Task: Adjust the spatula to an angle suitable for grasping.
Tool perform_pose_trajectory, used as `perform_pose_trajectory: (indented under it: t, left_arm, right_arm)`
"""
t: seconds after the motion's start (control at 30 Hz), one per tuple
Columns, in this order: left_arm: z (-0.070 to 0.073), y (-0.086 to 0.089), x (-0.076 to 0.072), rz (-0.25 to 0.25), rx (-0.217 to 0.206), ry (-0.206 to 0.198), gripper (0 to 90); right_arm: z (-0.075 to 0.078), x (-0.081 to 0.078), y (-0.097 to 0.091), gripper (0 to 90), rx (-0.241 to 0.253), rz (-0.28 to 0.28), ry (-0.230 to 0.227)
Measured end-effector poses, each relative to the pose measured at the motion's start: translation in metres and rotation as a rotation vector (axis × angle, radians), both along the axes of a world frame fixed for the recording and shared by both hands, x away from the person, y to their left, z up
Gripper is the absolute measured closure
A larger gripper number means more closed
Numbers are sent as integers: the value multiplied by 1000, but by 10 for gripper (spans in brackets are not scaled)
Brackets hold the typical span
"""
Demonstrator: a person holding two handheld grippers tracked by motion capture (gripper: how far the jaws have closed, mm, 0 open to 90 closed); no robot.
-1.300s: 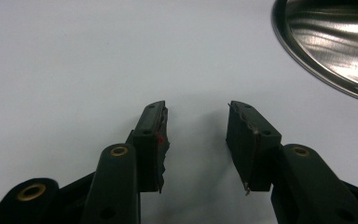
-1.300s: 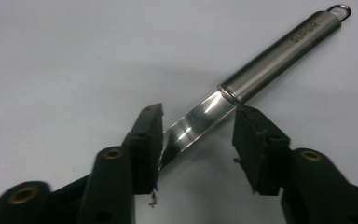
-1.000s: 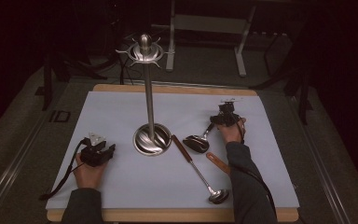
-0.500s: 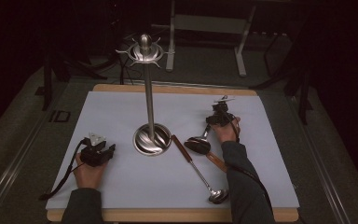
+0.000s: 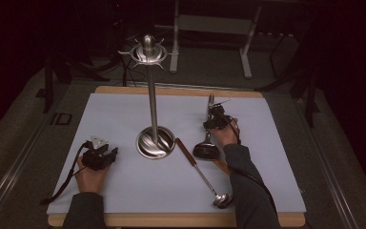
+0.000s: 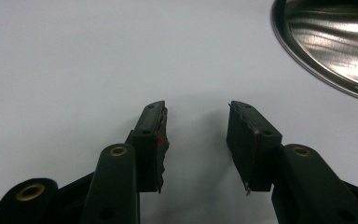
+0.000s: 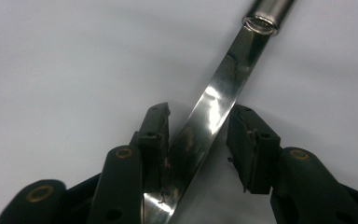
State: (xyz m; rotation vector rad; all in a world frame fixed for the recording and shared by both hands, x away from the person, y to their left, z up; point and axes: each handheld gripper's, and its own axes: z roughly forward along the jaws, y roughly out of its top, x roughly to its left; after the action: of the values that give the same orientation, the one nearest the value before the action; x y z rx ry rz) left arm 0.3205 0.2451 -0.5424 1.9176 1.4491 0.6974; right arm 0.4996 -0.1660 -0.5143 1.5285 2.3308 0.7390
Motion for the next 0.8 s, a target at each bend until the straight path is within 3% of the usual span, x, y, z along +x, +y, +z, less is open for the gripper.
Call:
perform_pose_trajectory:
  t: [0.23, 0.5, 0.8]
  left_arm:
    - [0, 0, 0, 1, 1, -2, 574]
    - [0, 0, 0, -1, 2, -3, 573]
    - [0, -1, 0, 0, 4, -4, 572]
  right_arm:
    - [2, -4, 10, 638, -16, 127, 24]
    - [5, -12, 22, 684, -75, 269, 55]
    - [7, -25, 18, 706, -98, 338, 74]
